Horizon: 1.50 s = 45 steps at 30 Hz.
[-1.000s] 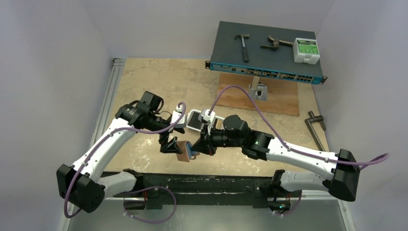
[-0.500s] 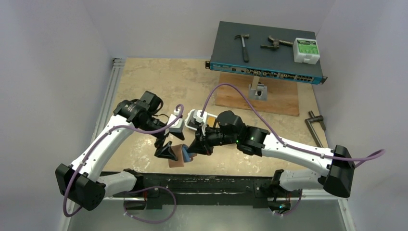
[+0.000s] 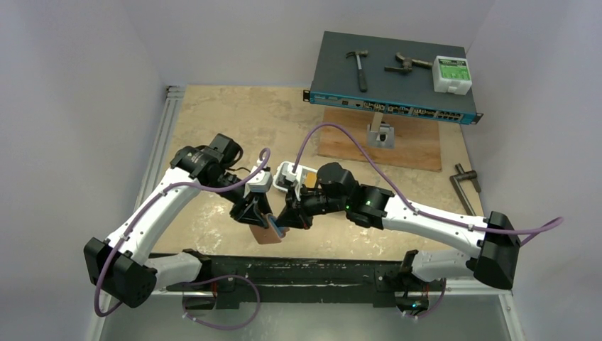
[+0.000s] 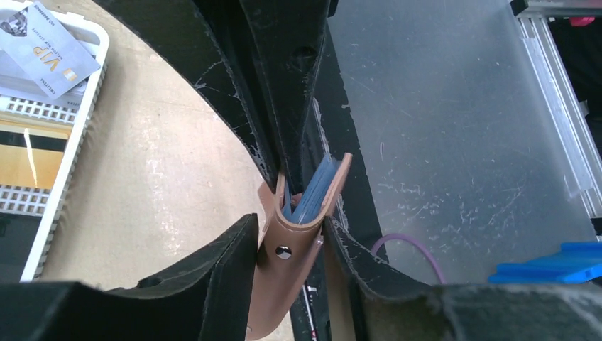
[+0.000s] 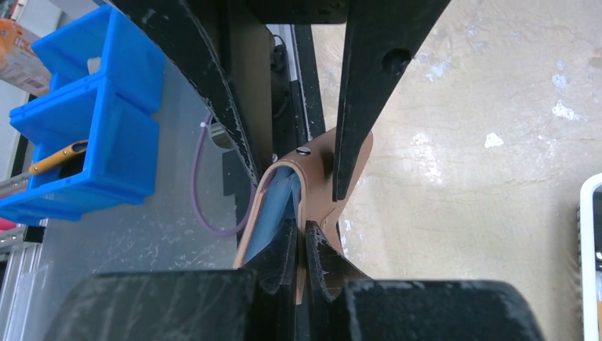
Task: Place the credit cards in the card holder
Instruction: Close the card holder.
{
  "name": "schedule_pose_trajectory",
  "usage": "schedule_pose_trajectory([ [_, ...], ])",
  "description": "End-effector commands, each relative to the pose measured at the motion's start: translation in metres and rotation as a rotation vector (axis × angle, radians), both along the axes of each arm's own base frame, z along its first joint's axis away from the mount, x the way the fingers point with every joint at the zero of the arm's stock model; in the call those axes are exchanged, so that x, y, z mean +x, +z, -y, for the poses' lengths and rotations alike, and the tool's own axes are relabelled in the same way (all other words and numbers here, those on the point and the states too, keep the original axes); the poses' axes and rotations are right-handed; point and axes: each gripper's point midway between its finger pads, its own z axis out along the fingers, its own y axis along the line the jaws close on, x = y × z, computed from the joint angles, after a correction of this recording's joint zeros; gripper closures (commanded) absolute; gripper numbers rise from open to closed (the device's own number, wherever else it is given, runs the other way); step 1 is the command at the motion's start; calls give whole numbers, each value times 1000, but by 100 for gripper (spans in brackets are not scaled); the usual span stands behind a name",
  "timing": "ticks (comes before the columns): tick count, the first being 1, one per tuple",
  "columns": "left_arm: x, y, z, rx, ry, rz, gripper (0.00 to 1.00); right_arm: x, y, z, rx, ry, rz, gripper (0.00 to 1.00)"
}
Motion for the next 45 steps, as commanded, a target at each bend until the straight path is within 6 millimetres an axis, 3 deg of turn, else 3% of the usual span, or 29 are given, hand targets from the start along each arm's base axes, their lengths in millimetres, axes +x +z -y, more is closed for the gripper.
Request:
schedule_pose_trajectory([
  [1,-7,8,4,-51,-27,1,64,-2,56,-12,146,47,77,100],
  [2,-9,8,4,-49,-32,1,62,-1,62,-13,168,46,89,100],
  [3,-11,7,3,-46,-36,-1,11,-1,63,-13,174,46,95,100],
  [4,-13,7,3,-46,-43,-2,2,-2,65,-13,179,47,97,100],
  [12,-11,11,7,-44,-33,-53,27,-5,63,-12,175,55,77,100],
  [17,-10,17,10,-45,-38,-90,56,0,60,-2,175,-4,79,100],
  [21,-9,22,11,-51,-27,-96,65,1,57,5,166,-36,75,99],
  [26,-5,24,12,-49,16,-81,73,0,56,12,182,-62,56,86],
  [28,-3,25,14,-49,29,-96,96,0,54,12,180,-66,44,74],
  [29,-1,25,15,-46,42,-107,100,1,53,13,175,-80,37,59],
  [32,-3,24,17,-53,49,-140,100,9,52,20,190,-145,36,36],
  [35,-7,25,17,-64,45,-173,100,9,63,31,276,-151,26,24],
  [39,-9,29,19,-81,44,-207,100,-3,76,34,349,-74,19,17],
  [45,-3,25,23,-84,63,-306,100,-6,70,25,350,-29,-9,13],
])
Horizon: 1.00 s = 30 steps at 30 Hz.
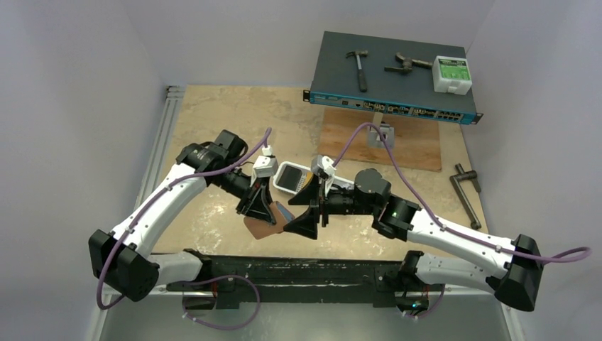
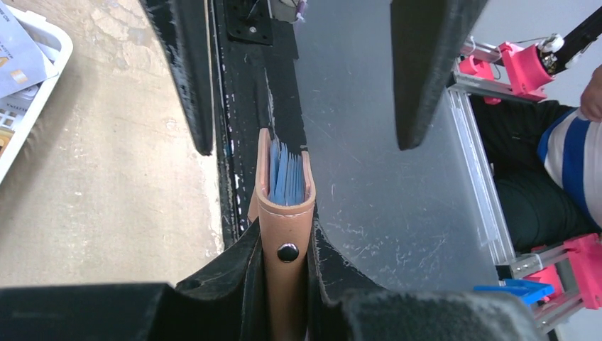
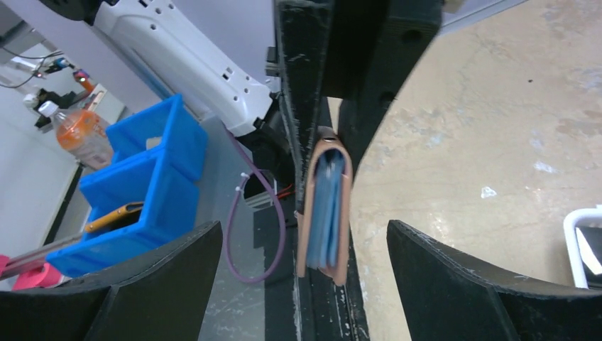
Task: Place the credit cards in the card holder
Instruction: Close the card holder.
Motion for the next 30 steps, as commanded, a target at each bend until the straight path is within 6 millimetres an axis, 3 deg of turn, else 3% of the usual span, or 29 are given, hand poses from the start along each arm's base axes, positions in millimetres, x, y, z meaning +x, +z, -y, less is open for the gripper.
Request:
schedule_pose_trajectory([
  [1,4,6,7,-65,1,-91,100,-5,14,-9,67,57,6,13],
  [6,5,12,9,-83,-5,-118,100,4,6,-18,39,42,5,16],
  [9,7,16,8,-97,7,-117,100,7,2,-23,24,42,-2,26],
  [11,8,18,7,-105,15,-115,100,8,1,-25,23,39,-12,39],
  [13,9,18,6,-108,26,-120,99,12,0,-26,21,20,-21,63],
  [14,8,19,6,-108,28,-125,91,14,1,-27,23,9,-22,77],
  [16,7,18,5,-106,32,-122,59,18,4,-27,32,-15,-26,100],
  [17,7,17,4,-98,38,-109,39,18,4,-26,31,-18,-34,100],
  [18,7,15,3,-86,44,-90,14,17,2,-26,22,-17,-53,100],
  [19,7,12,1,-71,53,-68,4,18,-2,-25,-9,-18,-70,100],
  [24,21,4,-17,8,139,91,0,8,-54,-13,-200,114,-245,100],
  [30,38,-6,-49,179,224,238,0,-13,-143,0,-533,275,-471,100],
])
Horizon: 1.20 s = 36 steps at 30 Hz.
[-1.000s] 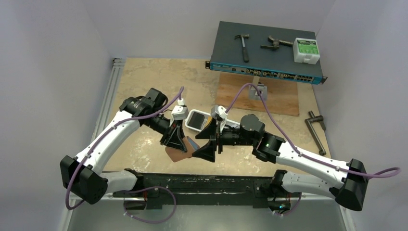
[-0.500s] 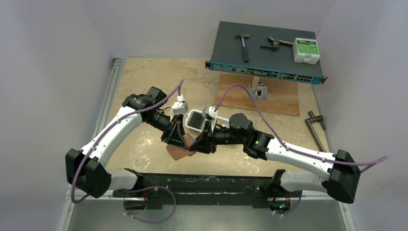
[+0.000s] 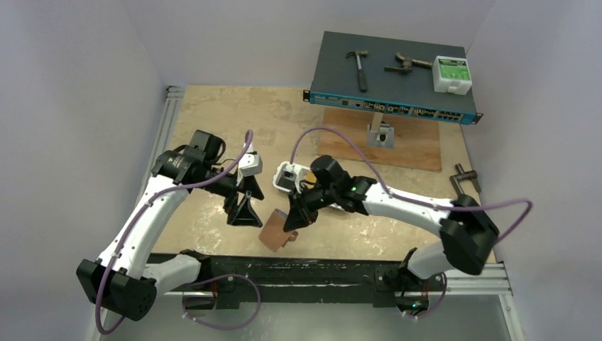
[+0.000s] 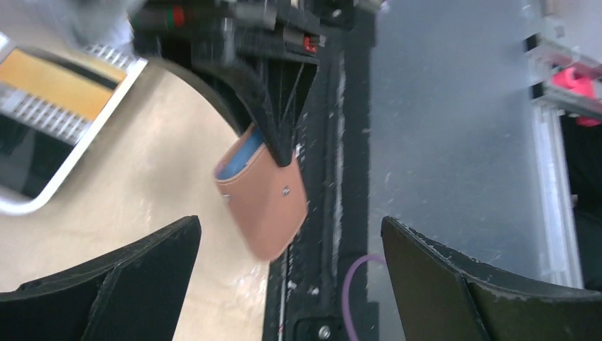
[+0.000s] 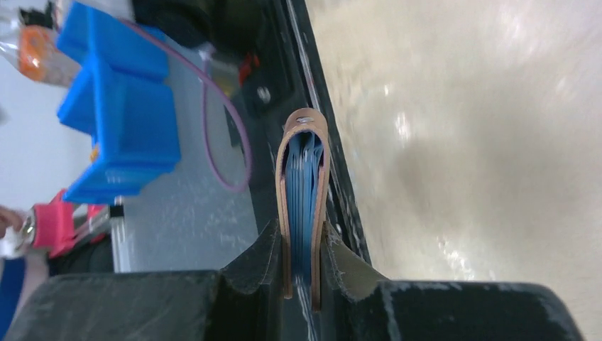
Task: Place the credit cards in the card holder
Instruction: Close the card holder, then place the card holder at the center of the board.
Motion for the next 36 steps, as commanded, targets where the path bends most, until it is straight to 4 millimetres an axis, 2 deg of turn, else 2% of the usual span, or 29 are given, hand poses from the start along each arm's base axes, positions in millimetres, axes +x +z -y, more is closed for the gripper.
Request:
schedule_pose_trajectory([
  [1,18,-2,-26,153,64,171,0,-33,-45,14,-181,180,-207,100],
  [4,37,16,-39,171,183,379,0,-32,-64,12,-239,193,-255,100],
  [5,44,15,-44,189,245,384,0,-31,-66,11,-249,194,-259,100],
  [7,52,-5,-52,255,301,336,0,-23,-75,9,-297,178,-253,100],
  [8,51,-16,-54,287,266,315,0,-20,-82,9,-330,178,-255,100],
  [10,22,-24,-50,270,66,248,0,-11,-87,4,-357,169,-239,100],
  [12,9,-28,-46,225,-28,265,0,-4,-90,-3,-351,154,-231,99],
  [16,6,-40,-42,120,-114,720,0,18,-106,-11,-423,111,-187,79],
  [17,0,-50,-42,116,-166,807,0,21,-110,-10,-446,105,-180,74],
  [19,-10,-70,-44,118,-271,927,0,32,-114,-11,-477,73,-146,56],
  [21,-16,-89,-43,117,-353,972,0,42,-109,-13,-485,39,-104,40],
  [23,-16,-93,-38,97,-396,978,0,54,-96,-14,-480,-16,-49,24],
  [24,-15,-95,-35,88,-408,963,0,60,-88,-12,-476,-56,-14,7],
  [25,-16,-96,-32,81,-424,951,0,66,-79,-10,-467,-97,18,2],
  [28,-22,-107,-29,63,-494,944,0,77,-58,9,-446,-245,105,1],
  [30,-26,-119,-29,59,-544,978,0,77,-49,22,-410,-342,122,1],
  [34,-33,-137,-24,49,-631,962,0,54,-40,39,-296,-438,89,1],
  [36,-29,-141,-19,57,-639,946,0,42,-37,44,-235,-481,104,1],
])
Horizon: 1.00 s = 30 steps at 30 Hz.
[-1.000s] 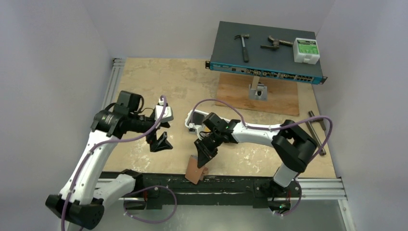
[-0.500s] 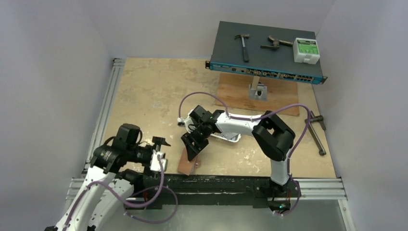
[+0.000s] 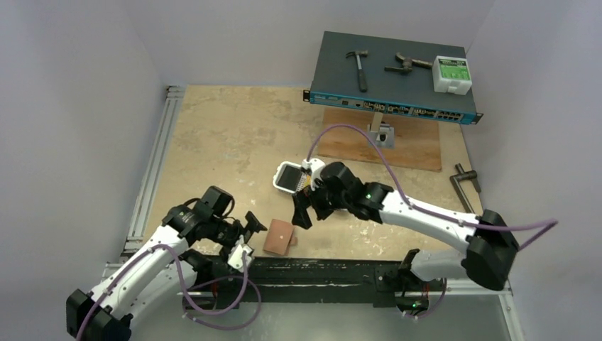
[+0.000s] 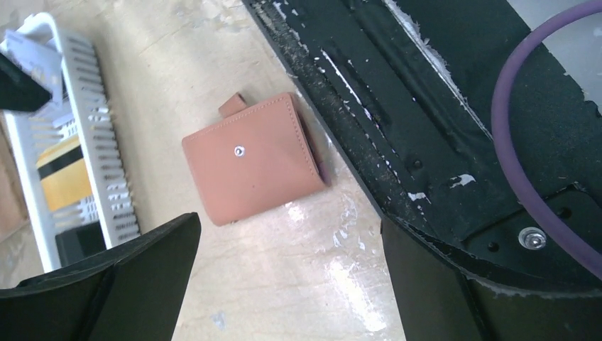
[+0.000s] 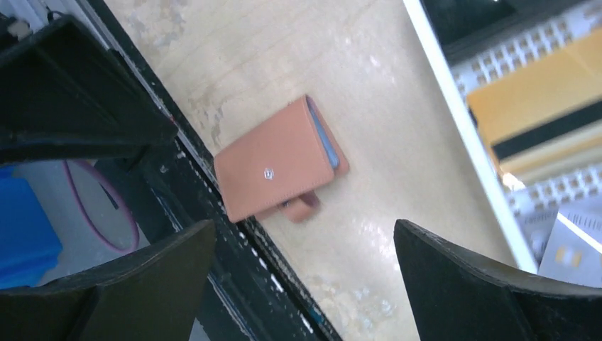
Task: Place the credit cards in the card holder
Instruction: Place the card holder at the center of the board, then close the card holder at the center of the board.
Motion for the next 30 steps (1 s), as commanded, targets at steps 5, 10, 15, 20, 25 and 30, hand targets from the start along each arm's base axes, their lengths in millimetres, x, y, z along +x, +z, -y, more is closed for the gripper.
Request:
schedule_pose_trajectory([
  [5,14,-10,27,1,-90,-1,0,-23,-31,20,-67,-229,223,1],
  [10,21,-20,31,16,-86,-1,0,-29,-50,15,-86,-235,330,11],
  [15,18,-28,30,27,-102,-4,0,-27,-54,11,-67,-220,413,32],
  [20,26,-30,30,43,-69,0,4,-34,-61,-4,-43,-164,463,33],
  [25,26,-35,31,10,-77,49,8,-47,-77,-12,-53,-129,469,31],
  [30,26,-40,32,8,-93,59,9,-49,-89,-14,-84,-123,489,31],
])
